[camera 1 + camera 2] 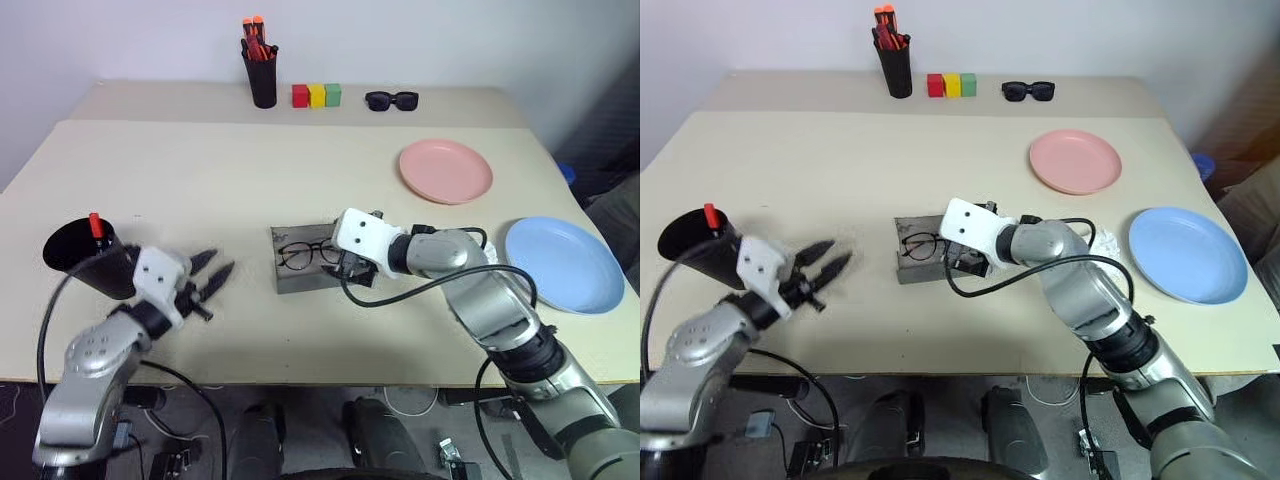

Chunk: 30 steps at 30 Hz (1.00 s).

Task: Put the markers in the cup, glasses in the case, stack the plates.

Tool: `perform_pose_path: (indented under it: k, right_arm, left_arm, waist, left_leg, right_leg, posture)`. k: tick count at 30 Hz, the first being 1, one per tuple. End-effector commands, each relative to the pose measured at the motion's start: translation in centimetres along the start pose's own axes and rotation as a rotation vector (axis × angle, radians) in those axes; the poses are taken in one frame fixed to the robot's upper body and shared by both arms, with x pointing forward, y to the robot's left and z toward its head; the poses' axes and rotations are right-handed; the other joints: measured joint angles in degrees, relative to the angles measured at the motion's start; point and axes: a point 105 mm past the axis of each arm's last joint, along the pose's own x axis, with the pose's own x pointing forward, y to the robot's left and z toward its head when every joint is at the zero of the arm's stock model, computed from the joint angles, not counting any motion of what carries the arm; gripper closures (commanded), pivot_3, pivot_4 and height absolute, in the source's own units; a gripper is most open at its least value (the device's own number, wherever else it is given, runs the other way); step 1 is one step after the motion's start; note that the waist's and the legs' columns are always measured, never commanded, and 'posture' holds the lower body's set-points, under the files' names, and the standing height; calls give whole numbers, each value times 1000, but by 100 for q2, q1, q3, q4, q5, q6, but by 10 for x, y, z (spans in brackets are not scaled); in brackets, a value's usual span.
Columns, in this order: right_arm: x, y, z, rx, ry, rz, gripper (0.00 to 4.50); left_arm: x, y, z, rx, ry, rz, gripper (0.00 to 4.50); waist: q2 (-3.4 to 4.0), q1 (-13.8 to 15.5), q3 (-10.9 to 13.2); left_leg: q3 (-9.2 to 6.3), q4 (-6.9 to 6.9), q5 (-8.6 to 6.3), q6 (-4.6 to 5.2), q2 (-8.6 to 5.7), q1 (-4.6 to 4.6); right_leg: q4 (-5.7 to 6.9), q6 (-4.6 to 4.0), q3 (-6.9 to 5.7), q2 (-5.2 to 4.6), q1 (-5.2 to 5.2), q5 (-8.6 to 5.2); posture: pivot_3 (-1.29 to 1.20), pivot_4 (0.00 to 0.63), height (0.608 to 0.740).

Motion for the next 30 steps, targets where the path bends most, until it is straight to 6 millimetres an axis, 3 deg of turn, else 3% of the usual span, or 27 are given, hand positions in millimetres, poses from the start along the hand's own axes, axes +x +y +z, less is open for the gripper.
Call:
perform_pose_path:
  k: [1, 6, 10, 15, 24, 30]
  right_arm:
    - [-23, -8, 8, -65, -93, -36, 195]
    - [-45, -8, -5, -108, -135, -78, 195]
    - [-64, -8, -19, -5, -171, -160, 195]
    - [-88, 8, -37, 181, -187, -183, 195]
    - [-105, 22, -47, 328, -202, -242, 195]
    - [-103, 25, -52, 330, -181, -245, 195]
  left_arm:
    - [32, -1, 30, -44, -44, -33, 4452]
    - [89, -7, 41, -69, 66, -123, 4452]
    - [134, -4, 50, -167, 142, -159, 4452]
    - [164, -2, 34, -155, 283, -230, 4452]
    - [160, -28, 13, -71, 385, -511, 4452]
    - [143, -39, 21, -46, 325, -650, 4452]
  waist:
    - [-2, 17, -1]
    - [-1, 79, 0]
    - [-3, 111, 2]
    - [-3, 94, 3]
    - [-1, 111, 4]
    - [-1, 102, 4]
  left_leg:
    - [-1, 0, 0, 0, -1, 0]
    - [-4, -1, 0, 0, -4, 2]
    - [-9, -1, 0, 0, -3, -1]
    - [-9, -1, 0, 0, -6, -2]
    - [-9, -4, 0, 0, -5, -5]
    - [-10, -4, 0, 0, -5, -5]
  right_leg:
    - [-1, 10, 0, 0, 2, 5]
    - [-2, 16, 0, 8, 4, 8]
    - [-1, 17, -1, 15, 2, 8]
    - [-2, 19, 0, 14, 3, 7]
    - [-2, 18, 0, 14, 0, 6]
    - [-1, 18, 1, 14, 0, 6]
  posture:
    - [0, 150, 725]
    - [0, 150, 725]
    - [0, 150, 725]
    - [0, 150, 725]
    - [0, 150, 725]
    - [0, 150, 725]
